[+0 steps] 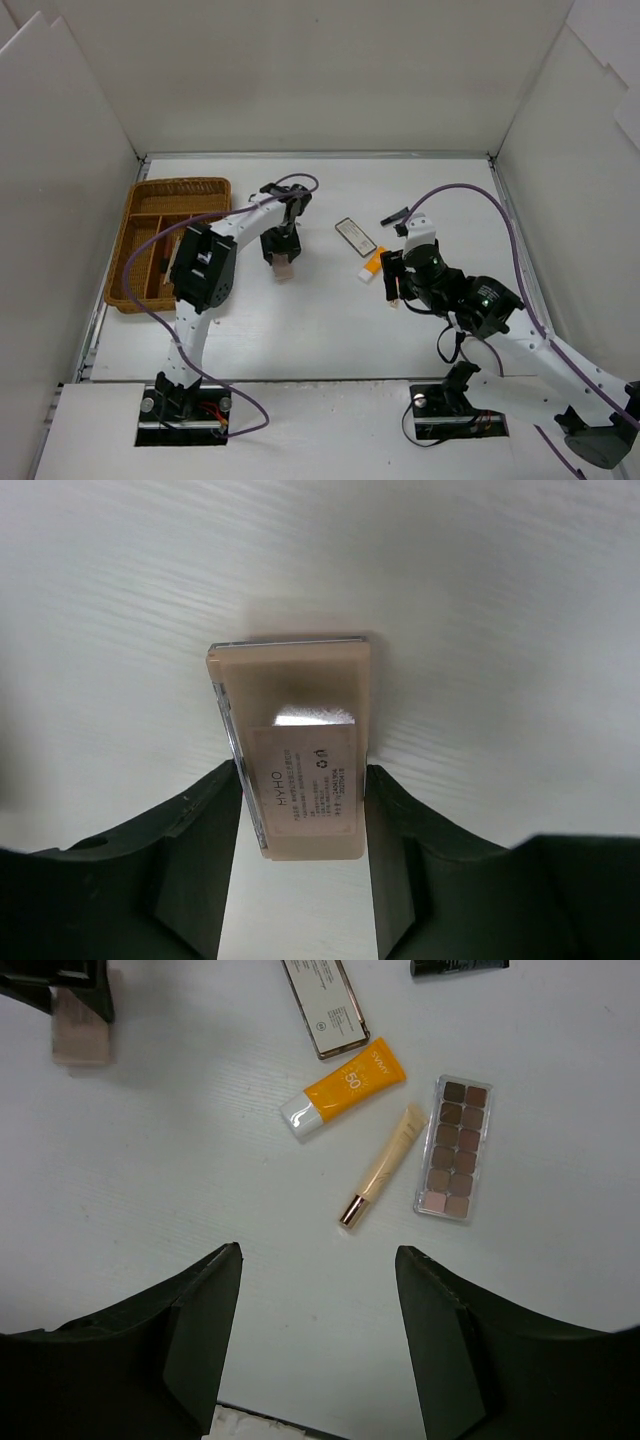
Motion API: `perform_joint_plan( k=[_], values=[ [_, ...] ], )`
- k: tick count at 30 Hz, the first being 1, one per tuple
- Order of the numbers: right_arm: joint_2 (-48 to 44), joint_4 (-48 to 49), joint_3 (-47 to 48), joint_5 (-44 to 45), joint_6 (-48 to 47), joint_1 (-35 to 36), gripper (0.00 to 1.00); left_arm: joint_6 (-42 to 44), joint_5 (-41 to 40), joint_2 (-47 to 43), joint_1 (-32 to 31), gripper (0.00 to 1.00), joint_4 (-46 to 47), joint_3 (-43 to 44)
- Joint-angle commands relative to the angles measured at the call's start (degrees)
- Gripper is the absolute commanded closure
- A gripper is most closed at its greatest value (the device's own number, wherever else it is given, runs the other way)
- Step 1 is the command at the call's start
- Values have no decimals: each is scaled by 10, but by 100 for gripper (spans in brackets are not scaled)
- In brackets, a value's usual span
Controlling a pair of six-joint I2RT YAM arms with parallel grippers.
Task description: Organize the makeup
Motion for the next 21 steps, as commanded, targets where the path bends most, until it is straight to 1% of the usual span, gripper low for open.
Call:
perform_joint_plan(
  k=[1,2,3,4,5,6,7,8,9,10,12,13,14,16,17,19,21],
  values=[
    [19,17,20,18,-9,-2,40,102,-112,-116,61,100,-48,40],
    [25,17,25,18,-12,-5,40,124,-124,-155,76,100,-44,31],
    [29,19,26,19,-13,-4,40,176,-123,-174,92,100,-22,24],
    [30,19,27,18,-14,-4,40,198,-127,-192,127,100,-10,17],
    [36,20,29,18,-16,-4,40,223,-130,-222,144,100,-3,10],
    [37,26,31,18,-17,-3,40,274,-132,-239,161,100,25,-9],
    [39,27,31,16,-19,-4,40,294,-137,-250,196,100,34,-18],
    [43,31,32,15,-20,-5,40,315,-138,-270,214,100,54,-36],
    [45,34,34,14,-21,-5,40,360,-141,-278,230,100,65,-46],
    [48,36,33,12,-23,-4,40,385,-141,-291,261,100,80,-58],
    [50,45,31,9,-25,-4,40,426,-142,-300,291,100,116,-92],
    [52,47,31,8,-27,-7,40,461,-142,-304,305,100,129,-102],
    [55,52,31,8,-29,-6,40,476,-139,-304,331,100,152,-121],
    [59,56,30,9,-33,-6,40,497,-125,-301,359,100,166,-132],
    [61,58,29,9,-35,-8,40,516,-108,-299,383,100,177,-138],
    [64,60,27,10,-37,-7,40,527,-95,-292,402,100,192,-148],
    [66,63,27,11,-42,-8,40,532,-104,-284,421,100,204,-157]
  ],
)
